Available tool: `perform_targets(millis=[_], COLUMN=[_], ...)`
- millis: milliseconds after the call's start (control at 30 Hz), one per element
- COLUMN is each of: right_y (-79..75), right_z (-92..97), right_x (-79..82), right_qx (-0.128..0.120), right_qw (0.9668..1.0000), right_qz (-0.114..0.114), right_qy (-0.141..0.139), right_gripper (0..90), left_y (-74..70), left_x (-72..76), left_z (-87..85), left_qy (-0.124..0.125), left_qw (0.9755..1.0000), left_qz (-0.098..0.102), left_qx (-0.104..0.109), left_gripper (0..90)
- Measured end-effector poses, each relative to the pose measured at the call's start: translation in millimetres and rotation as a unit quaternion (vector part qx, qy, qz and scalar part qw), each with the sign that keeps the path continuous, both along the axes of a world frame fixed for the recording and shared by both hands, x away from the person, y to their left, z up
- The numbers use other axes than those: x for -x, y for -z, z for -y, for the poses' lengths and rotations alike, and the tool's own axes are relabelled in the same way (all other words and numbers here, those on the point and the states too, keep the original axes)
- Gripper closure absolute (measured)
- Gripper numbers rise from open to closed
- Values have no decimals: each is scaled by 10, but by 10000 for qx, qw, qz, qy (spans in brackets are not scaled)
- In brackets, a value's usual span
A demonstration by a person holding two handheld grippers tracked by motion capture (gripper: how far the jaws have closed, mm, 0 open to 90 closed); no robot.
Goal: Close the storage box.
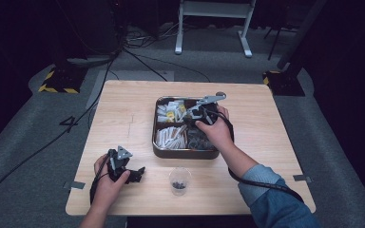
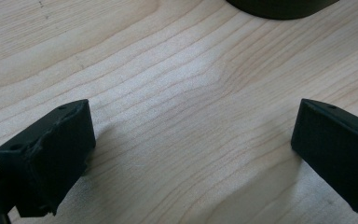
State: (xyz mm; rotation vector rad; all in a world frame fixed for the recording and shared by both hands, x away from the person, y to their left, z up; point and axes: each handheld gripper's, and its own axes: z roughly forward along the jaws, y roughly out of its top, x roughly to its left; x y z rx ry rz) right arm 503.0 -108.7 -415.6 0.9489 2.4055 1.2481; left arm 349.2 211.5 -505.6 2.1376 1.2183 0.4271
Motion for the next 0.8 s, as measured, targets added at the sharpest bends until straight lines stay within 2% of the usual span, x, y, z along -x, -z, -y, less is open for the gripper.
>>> perform_targets(millis=[267, 400, 500, 567, 700, 800], right_y=[-210, -352, -443, -476, -486, -477], right_z=[197, 375, 520, 622, 843, 1003], right_x=[125, 243, 341, 397, 465, 502], right_qx=[-87, -212, -198, -206, -356, -377], right_qw=[9998, 9994, 9992, 9990, 9989, 9991], right_qz=[140, 186, 247, 275, 163, 144], right_qy=[-140, -213, -257, -270, -243, -145], right_gripper=[412, 403, 397, 394, 384, 376], left_y=[-2, -1, -4, -3, -1, -1], left_x=[3, 26, 50, 60, 67, 69], left_z=[-18, -55, -94, -98, -98, -99], left_qy=[85, 205, 308, 297, 272, 268], left_qw=[10000, 9998, 9995, 9996, 9996, 9996], left_qz=[-13, 2, 1, 3, 4, 3], left_qx=[3, -7, -31, -26, -18, -14], left_gripper=[2, 3, 3, 3, 2, 2])
